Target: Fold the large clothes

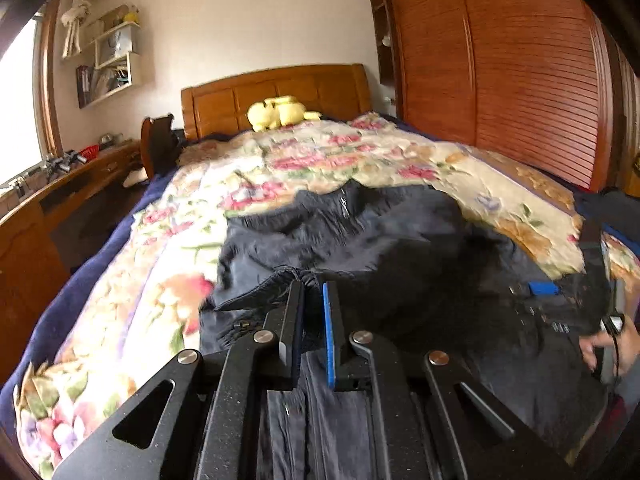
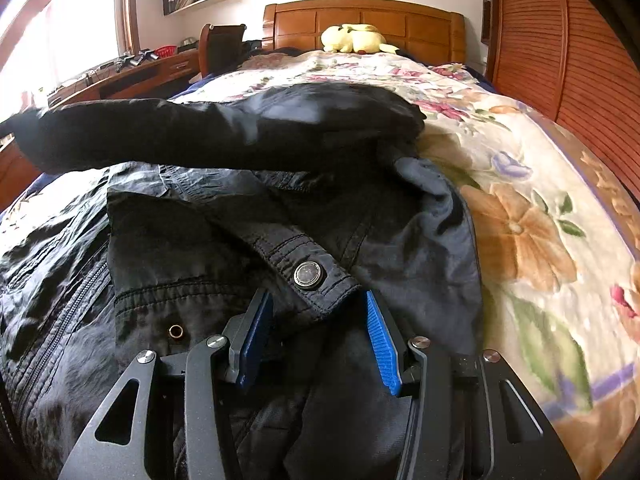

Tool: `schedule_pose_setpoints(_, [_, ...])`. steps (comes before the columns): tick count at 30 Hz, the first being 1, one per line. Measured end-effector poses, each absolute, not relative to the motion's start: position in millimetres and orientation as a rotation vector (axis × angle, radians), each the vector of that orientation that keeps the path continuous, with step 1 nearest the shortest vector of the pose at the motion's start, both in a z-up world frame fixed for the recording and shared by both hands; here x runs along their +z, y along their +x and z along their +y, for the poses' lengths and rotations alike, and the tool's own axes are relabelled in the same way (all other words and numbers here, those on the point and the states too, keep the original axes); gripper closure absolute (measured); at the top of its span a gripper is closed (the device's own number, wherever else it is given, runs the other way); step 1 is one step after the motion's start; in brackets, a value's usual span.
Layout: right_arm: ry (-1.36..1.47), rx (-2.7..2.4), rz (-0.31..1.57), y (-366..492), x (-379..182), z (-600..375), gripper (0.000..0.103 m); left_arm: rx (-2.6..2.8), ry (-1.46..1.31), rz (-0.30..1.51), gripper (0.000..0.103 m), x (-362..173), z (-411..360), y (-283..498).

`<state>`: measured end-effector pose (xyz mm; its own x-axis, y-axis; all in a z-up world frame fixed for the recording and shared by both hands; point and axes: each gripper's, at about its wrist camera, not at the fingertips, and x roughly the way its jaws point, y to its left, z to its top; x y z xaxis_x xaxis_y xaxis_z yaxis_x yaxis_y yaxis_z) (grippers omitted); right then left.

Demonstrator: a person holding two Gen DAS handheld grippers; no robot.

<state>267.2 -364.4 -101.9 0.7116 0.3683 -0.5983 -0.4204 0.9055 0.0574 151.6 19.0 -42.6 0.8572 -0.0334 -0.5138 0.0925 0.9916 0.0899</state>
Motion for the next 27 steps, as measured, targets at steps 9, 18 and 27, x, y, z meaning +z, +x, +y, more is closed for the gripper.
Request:
schedule_pose_setpoints(9, [-0.087, 0.436, 0.651, 269, -102, -364, 0.054, -0.167, 0.105, 0.650, 0.093, -70, -2, 123])
schedule_pose_setpoints(18, [-0.084, 0.435, 0.655, 270, -103, -364, 0.054, -0.137, 0.107, 0.662, 0.077, -68, 8, 120])
schedule_pose_setpoints(27, [-0.086, 0.433, 0.660, 271, -104, -363, 0.054, -0.118, 0.080, 0.728, 0.071, -89, 27, 119])
